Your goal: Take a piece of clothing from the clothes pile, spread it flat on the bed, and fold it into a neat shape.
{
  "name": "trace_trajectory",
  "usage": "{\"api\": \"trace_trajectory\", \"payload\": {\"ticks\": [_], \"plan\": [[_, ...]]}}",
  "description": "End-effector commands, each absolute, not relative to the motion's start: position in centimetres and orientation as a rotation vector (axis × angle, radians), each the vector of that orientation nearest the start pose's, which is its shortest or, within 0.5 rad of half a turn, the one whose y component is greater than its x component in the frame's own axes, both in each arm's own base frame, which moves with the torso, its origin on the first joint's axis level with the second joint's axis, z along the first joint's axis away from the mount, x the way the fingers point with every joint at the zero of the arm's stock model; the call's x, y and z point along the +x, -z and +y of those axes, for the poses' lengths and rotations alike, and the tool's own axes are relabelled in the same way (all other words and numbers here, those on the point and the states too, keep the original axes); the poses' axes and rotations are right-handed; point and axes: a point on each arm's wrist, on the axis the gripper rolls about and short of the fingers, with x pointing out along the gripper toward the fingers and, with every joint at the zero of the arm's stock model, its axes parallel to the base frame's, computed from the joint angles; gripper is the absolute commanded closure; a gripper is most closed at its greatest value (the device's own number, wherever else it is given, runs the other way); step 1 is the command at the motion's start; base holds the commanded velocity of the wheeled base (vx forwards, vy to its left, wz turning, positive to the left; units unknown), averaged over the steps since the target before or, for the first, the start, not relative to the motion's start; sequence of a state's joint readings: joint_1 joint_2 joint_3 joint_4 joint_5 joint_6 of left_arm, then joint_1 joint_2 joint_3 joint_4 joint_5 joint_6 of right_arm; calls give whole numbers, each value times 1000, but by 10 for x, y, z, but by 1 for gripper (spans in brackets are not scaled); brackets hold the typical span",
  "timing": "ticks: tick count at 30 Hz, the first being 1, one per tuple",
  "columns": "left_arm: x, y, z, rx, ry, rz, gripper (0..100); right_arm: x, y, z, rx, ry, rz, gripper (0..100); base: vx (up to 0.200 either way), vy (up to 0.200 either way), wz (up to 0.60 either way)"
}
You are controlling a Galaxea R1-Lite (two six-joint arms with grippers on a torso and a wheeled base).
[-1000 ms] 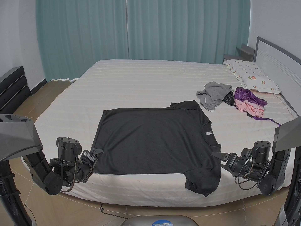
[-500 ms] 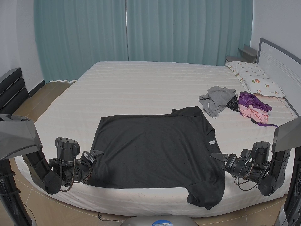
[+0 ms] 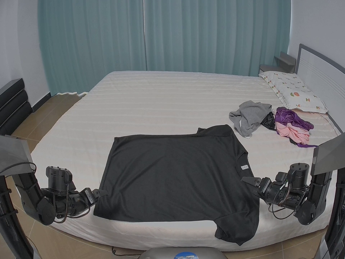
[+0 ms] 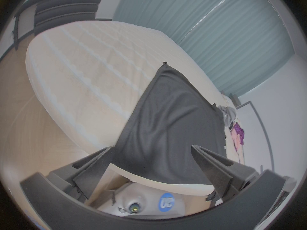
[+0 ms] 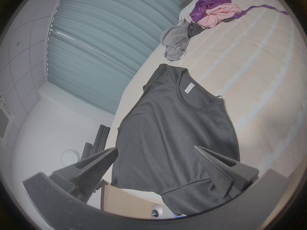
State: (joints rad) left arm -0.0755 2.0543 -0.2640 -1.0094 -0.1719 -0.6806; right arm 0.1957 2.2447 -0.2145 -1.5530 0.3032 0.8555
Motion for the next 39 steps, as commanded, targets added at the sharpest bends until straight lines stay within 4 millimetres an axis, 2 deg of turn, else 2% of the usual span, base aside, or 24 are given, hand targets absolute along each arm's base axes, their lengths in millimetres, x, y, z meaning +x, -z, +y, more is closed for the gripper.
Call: {"api": "trace_trajectory", "payload": {"ticks": [1,7,11,15,21,32,33,39], "plan": [[246,15,-11,-624,-85,897,0,262,3,59,847,-257,656,0,0,0,0],[251,28,-16,-541,-99,908,0,263,3,59,848,-257,653,0,0,0,0],[260,46,-26,-466,-135,909,0,262,3,59,848,-256,656,0,0,0,0],[261,55,-38,-433,-120,915,0,263,4,59,847,-254,659,0,0,0,0],[261,55,-45,-428,-99,916,0,262,5,59,846,-254,660,0,0,0,0],[265,49,-37,-467,-128,886,0,263,5,59,846,-255,658,0,0,0,0],[265,49,-37,-473,-129,886,100,263,5,59,846,-255,658,0,0,0,0],[265,49,-34,-507,-148,880,100,263,5,58,847,-252,657,0,0,0,0]]}}
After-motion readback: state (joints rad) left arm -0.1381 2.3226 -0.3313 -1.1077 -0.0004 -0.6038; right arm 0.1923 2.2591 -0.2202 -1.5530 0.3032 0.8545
